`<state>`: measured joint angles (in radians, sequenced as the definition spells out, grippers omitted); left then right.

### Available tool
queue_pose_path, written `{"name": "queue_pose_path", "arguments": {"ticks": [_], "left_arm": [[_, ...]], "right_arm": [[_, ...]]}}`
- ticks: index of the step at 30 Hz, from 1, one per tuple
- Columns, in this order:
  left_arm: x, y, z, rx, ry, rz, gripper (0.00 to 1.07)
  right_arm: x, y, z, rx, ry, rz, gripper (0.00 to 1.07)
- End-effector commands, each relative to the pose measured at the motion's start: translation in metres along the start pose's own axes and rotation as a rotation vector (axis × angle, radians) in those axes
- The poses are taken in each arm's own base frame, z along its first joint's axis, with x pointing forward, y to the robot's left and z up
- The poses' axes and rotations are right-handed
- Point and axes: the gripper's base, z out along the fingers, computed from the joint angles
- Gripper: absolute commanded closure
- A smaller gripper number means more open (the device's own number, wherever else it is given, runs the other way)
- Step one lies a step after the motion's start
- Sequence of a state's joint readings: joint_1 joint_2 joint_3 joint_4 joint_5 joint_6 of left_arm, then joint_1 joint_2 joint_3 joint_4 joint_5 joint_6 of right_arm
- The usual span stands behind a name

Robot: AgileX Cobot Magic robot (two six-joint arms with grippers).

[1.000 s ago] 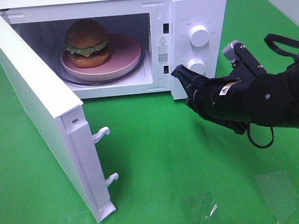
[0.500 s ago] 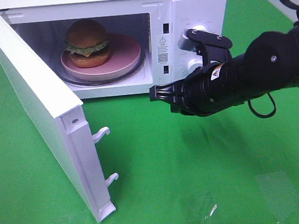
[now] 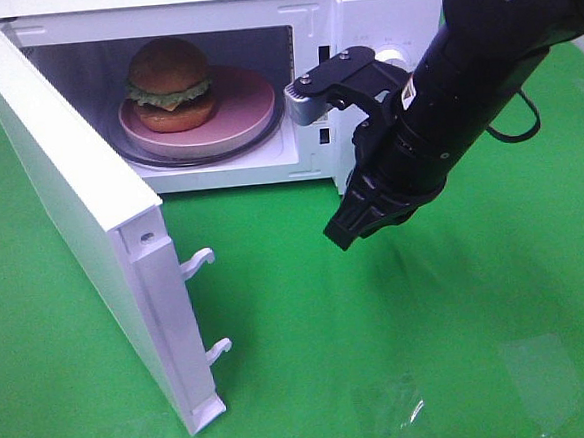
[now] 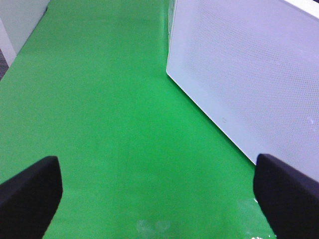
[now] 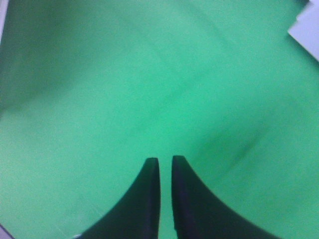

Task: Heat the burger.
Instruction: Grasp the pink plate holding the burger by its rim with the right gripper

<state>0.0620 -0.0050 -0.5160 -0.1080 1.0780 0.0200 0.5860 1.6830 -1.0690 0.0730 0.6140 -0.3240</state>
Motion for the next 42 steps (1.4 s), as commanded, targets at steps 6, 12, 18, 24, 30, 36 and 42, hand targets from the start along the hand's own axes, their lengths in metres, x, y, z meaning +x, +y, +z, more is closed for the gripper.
{"name": "queue_pose_path", "arguments": {"ticks": [6, 12, 18, 24, 30, 36, 42], "left_arm": [[-0.001, 0.000, -0.001, 0.003, -0.018, -0.006, 0.08], [-0.001, 0.000, -0.001, 0.003, -0.018, -0.006, 0.08], [-0.001, 0.000, -0.001, 0.003, -0.018, -0.006, 0.08], [-0.001, 0.000, -0.001, 0.003, -0.018, -0.006, 0.08], [-0.001, 0.000, -0.001, 0.003, -0.018, -0.006, 0.08], [-0.001, 0.000, -0.001, 0.003, -0.018, -0.006, 0.08], [-0.001, 0.000, -0.001, 0.003, -0.018, -0.006, 0.08]], "right_arm": [[-0.013, -0.004, -0.016, 0.002, 0.001, -0.441, 0.96], [-0.018, -0.005, -0.018, 0.027, -0.029, -0.751, 0.94], [-0.019, -0.006, -0.018, 0.037, -0.029, -0.933, 0.87], [-0.021, -0.007, -0.018, 0.060, -0.052, -0.882, 0.61], [-0.024, -0.012, -0.018, 0.129, -0.058, -0.857, 0.11], [-0.033, -0.018, -0.020, 0.240, -0.106, -0.924, 0.09], [-0.041, -0.018, -0.022, 0.314, -0.160, -0.964, 0.10]]}}
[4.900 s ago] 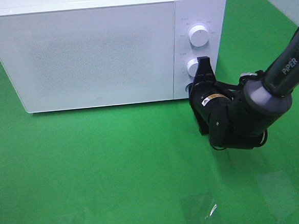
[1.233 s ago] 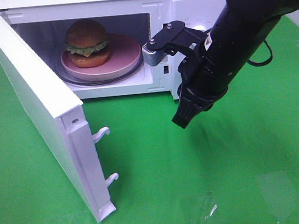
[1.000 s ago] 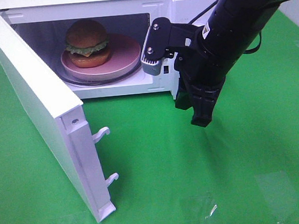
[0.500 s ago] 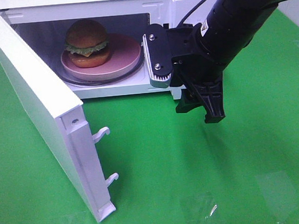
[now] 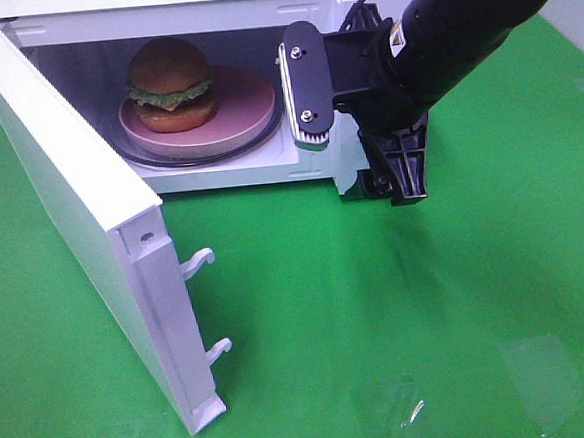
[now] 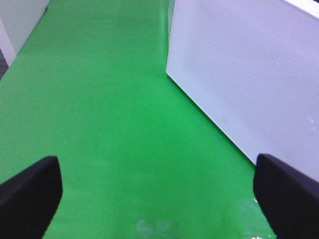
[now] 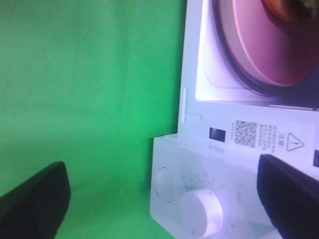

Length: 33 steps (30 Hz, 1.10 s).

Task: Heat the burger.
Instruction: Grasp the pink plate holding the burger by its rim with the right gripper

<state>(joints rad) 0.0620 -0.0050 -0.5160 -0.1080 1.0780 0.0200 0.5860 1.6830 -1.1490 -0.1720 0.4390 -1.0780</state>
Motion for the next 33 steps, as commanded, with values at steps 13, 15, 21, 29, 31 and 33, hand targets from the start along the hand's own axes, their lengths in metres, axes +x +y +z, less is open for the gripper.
{"name": "queue_pose_path", "arguments": {"ticks": [13, 15, 21, 29, 31, 33], "left_arm": [[-0.001, 0.000, -0.001, 0.003, -0.018, -0.006, 0.08], [-0.001, 0.000, -0.001, 0.003, -0.018, -0.006, 0.08], [-0.001, 0.000, -0.001, 0.003, -0.018, -0.006, 0.08], [-0.001, 0.000, -0.001, 0.003, -0.018, -0.006, 0.08], [-0.001, 0.000, -0.001, 0.003, -0.018, -0.006, 0.08], [-0.001, 0.000, -0.001, 0.003, -0.018, -0.006, 0.08]], "right_arm": [[-0.028, -0.022, 0.029, 0.112, -0.034, -0.072, 0.12], [-0.034, -0.023, 0.035, 0.116, -0.047, -0.081, 0.12], [-0.043, -0.023, 0.062, 0.103, -0.057, -0.090, 0.13], [-0.049, -0.030, 0.086, 0.104, -0.062, -0.068, 0.13], [-0.051, -0.034, 0.095, 0.110, -0.064, -0.066, 0.13], [-0.053, -0.035, 0.102, 0.110, -0.065, -0.065, 0.14]]}}
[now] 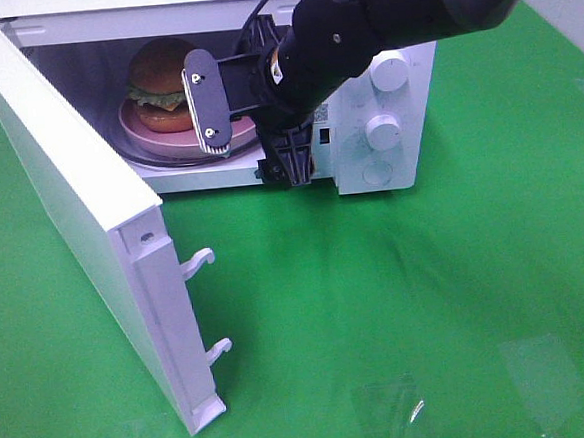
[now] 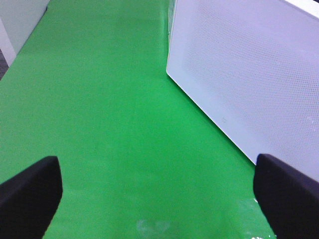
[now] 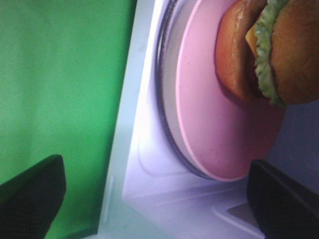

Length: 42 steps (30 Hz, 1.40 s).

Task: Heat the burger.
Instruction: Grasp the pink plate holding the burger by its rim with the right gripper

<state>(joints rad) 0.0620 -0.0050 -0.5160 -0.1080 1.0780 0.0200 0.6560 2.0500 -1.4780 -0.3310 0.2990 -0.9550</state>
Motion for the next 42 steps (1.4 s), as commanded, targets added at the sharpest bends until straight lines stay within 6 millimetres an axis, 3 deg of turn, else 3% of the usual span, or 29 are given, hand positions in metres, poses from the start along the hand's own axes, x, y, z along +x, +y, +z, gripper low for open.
{"name": "queue_pose_path", "arguments": {"ticks": [1, 21, 42], "left_arm": [[-0.001, 0.000, -0.001, 0.003, -0.018, -0.006, 0.08], [-0.001, 0.000, -0.001, 0.003, -0.018, -0.006, 0.08], [-0.001, 0.000, -0.001, -0.003, -0.018, -0.003, 0.09]], "right_arm": [[-0.001, -0.003, 0.008, 0.009, -0.004, 0.015, 0.14], [-0.009, -0.006, 0.070, 0.010, -0.010, 0.044, 0.18], [-0.019, -0.005, 0.098, 0.026, -0.035, 0.061, 0.23]]}}
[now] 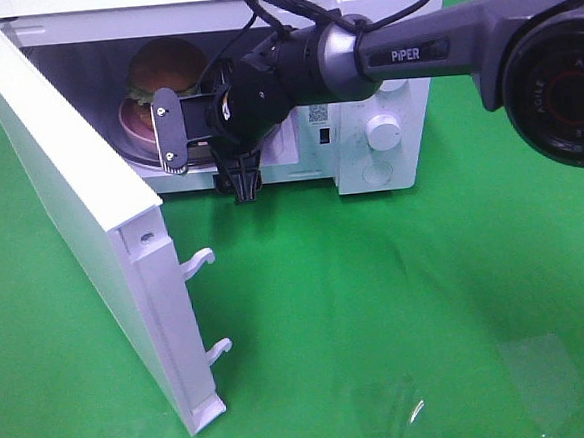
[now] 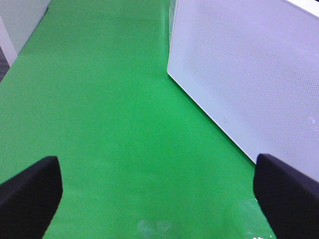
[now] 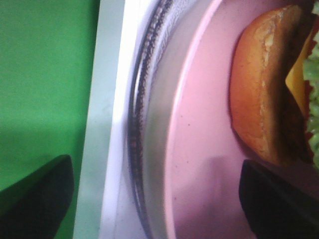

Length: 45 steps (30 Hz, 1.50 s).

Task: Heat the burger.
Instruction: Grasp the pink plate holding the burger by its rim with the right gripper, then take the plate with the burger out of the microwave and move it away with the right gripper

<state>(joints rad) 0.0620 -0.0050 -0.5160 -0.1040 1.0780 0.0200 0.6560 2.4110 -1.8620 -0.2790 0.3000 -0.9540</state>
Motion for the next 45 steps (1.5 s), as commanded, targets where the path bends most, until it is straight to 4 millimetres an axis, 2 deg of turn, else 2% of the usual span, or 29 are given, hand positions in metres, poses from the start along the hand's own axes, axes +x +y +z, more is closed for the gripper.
{"name": "queue_pose_path", "arguments": {"ticks": [1, 9, 17, 18, 20, 21, 22, 23, 24, 25, 26, 27, 28, 29, 31, 32, 33, 34, 45], "left_arm": [[-0.001, 0.000, -0.001, 0.001, -0.018, -0.005, 0.09], [-0.001, 0.000, -0.001, 0.001, -0.018, -0.005, 0.09], [-0.001, 0.000, -0.001, 0.001, -0.018, -0.005, 0.09], [-0.001, 0.000, -0.001, 0.001, -0.018, -0.005, 0.09], [-0.001, 0.000, -0.001, 0.001, -0.018, -0.005, 0.09], [-0.001, 0.000, -0.001, 0.001, -0.018, -0.005, 0.09], [-0.001, 0.000, -0.001, 0.001, -0.018, -0.005, 0.09], [-0.001, 0.000, -0.001, 0.001, -0.018, -0.005, 0.09], [-0.001, 0.000, -0.001, 0.001, -0.018, -0.005, 0.09], [-0.001, 0.000, -0.001, 0.001, -0.018, -0.005, 0.09], [-0.001, 0.000, -0.001, 0.001, -0.018, -0.005, 0.09], [-0.001, 0.000, -0.001, 0.001, -0.018, -0.005, 0.09], [-0.001, 0.000, -0.001, 0.001, -0.018, -0.005, 0.09], [-0.001, 0.000, -0.001, 0.001, -0.018, -0.005, 0.09], [-0.001, 0.000, -0.001, 0.001, -0.018, -0.005, 0.09], [-0.001, 0.000, -0.001, 0.001, -0.018, -0.005, 0.09], [-0.001, 0.000, -0.001, 0.001, -0.018, -0.005, 0.09], [-0.001, 0.000, -0.001, 0.001, -0.018, -0.005, 0.09], [-0.001, 0.000, -0.001, 0.001, -0.018, -0.005, 0.09]], "right_arm": [[-0.008, -0.004, -0.001, 0.019, -0.020, 0.008, 0.23], [-0.021, -0.001, -0.002, 0.030, -0.048, -0.007, 0.25], [-0.025, 0.007, 0.003, 0.013, -0.052, -0.010, 0.28], [-0.025, 0.007, 0.003, 0.011, -0.054, -0.002, 0.33], [-0.025, 0.007, 0.003, 0.011, -0.054, -0.002, 0.37], [-0.025, 0.007, 0.003, 0.011, -0.054, 0.001, 0.46], [-0.025, 0.007, 0.003, 0.011, -0.054, 0.001, 0.46], [-0.025, 0.007, 0.003, 0.010, -0.056, 0.010, 0.57], [-0.025, 0.007, 0.003, 0.010, -0.056, 0.010, 0.57], [-0.025, 0.007, 0.003, 0.007, -0.057, 0.019, 0.67], [-0.025, 0.007, 0.003, 0.007, -0.057, 0.019, 0.67], [-0.025, 0.007, 0.003, 0.005, -0.059, 0.037, 0.78], [-0.025, 0.007, 0.003, 0.005, -0.059, 0.037, 0.78], [-0.025, 0.007, 0.003, 0.004, -0.060, 0.039, 0.89], [-0.025, 0.007, 0.003, 0.004, -0.060, 0.039, 0.93], [-0.025, 0.007, 0.003, 0.005, -0.061, 0.040, 1.02], [-0.025, 0.007, 0.003, 0.005, -0.061, 0.040, 1.02], [-0.025, 0.007, 0.003, 0.005, -0.061, 0.041, 1.07], [-0.024, 0.009, -0.001, -0.041, -0.034, 0.041, 1.07]]}}
